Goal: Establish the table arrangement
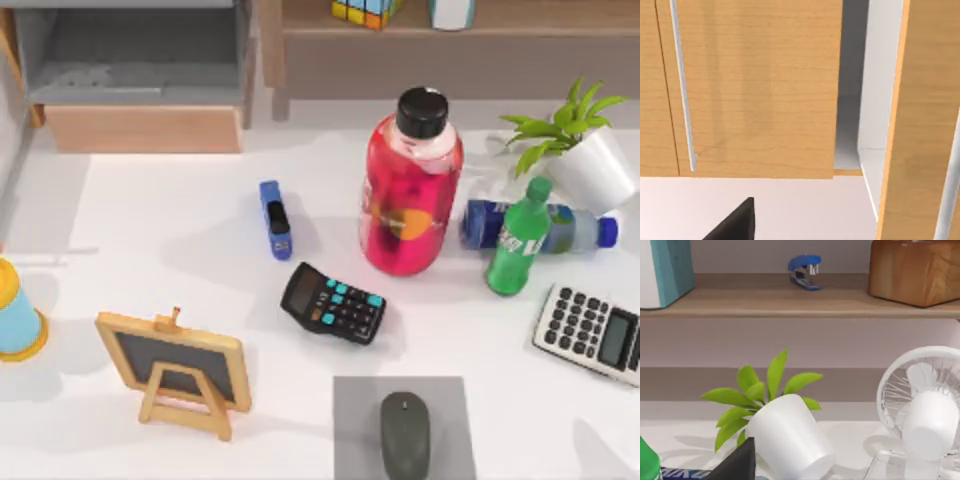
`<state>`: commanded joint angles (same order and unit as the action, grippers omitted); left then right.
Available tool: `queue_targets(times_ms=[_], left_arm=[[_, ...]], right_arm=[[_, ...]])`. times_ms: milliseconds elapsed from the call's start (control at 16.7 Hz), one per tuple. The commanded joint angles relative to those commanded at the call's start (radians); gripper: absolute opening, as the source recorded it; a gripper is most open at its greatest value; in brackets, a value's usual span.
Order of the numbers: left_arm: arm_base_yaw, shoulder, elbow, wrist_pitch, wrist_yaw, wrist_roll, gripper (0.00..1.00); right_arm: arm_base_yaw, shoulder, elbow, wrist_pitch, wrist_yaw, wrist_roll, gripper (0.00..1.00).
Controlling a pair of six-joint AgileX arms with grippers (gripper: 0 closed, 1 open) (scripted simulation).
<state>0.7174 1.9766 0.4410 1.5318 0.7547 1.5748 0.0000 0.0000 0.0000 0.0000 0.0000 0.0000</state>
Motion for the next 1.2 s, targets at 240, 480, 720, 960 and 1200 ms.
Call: queue_targets(times_ms=[240,480,720,960,1200], left_arm=[[0.002,0.015,-0.003,0.009,0.007,0.016,1.00],[-0.004,0.014,0.002,0.004,0.002,0.015,1.00],[-0.037,0.034,0.046,-0.020,-0.031,0.015,1.00],[-0.058,0.046,0.075,-0.037,-0.053,0.015,1.00],[-0.058,0.046,0.075,-0.037,-0.053,0.015,0.85]], right_arm=[[0.000,0.000,0.000,0.000,0.000,0.000,1.00],[0.000,0.000,0.000,0.000,0.000,0.000,1.00],[0.000,0.000,0.000,0.000,0.000,0.000,1.00],[0.000,0.000,0.000,0.000,0.000,0.000,1.00],[0.000,0.000,0.000,0.000,0.000,0.000,1.00]])
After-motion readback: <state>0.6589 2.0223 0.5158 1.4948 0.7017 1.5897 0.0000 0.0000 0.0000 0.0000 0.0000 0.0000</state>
